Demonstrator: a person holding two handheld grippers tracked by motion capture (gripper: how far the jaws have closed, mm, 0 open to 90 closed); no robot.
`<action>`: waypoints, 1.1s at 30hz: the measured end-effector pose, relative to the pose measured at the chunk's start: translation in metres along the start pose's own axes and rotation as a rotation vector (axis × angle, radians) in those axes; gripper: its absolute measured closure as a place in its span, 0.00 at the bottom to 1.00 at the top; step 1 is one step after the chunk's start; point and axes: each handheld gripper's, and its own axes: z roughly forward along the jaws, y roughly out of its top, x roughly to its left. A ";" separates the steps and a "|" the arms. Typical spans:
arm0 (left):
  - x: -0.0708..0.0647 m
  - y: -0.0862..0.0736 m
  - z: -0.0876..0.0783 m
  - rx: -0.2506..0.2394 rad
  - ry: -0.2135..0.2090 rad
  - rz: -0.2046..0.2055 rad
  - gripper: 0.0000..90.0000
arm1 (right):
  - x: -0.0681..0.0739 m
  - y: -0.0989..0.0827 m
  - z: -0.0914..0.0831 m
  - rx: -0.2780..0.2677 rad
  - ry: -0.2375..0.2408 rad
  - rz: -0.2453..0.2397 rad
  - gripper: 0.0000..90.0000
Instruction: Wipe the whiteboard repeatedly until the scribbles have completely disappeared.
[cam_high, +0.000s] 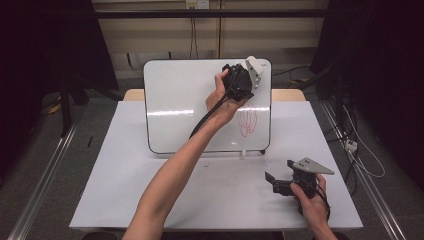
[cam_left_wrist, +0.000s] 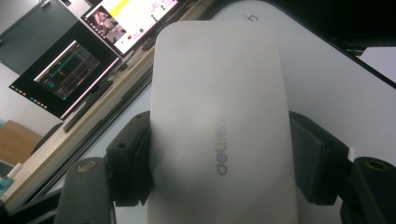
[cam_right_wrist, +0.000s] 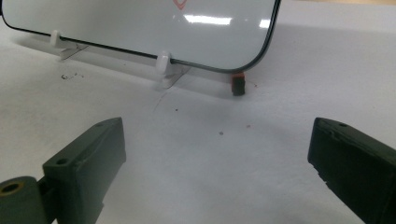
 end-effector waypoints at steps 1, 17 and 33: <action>-0.001 -0.002 0.000 -0.002 0.000 0.002 0.35 | 0.000 0.000 0.000 0.001 -0.001 -0.002 0.05; -0.021 -0.024 -0.010 -0.010 -0.024 0.013 0.35 | 0.002 0.001 0.000 0.002 -0.003 -0.007 0.05; -0.032 -0.036 -0.015 -0.044 -0.024 0.008 0.35 | 0.002 0.001 0.000 0.000 -0.001 -0.007 0.05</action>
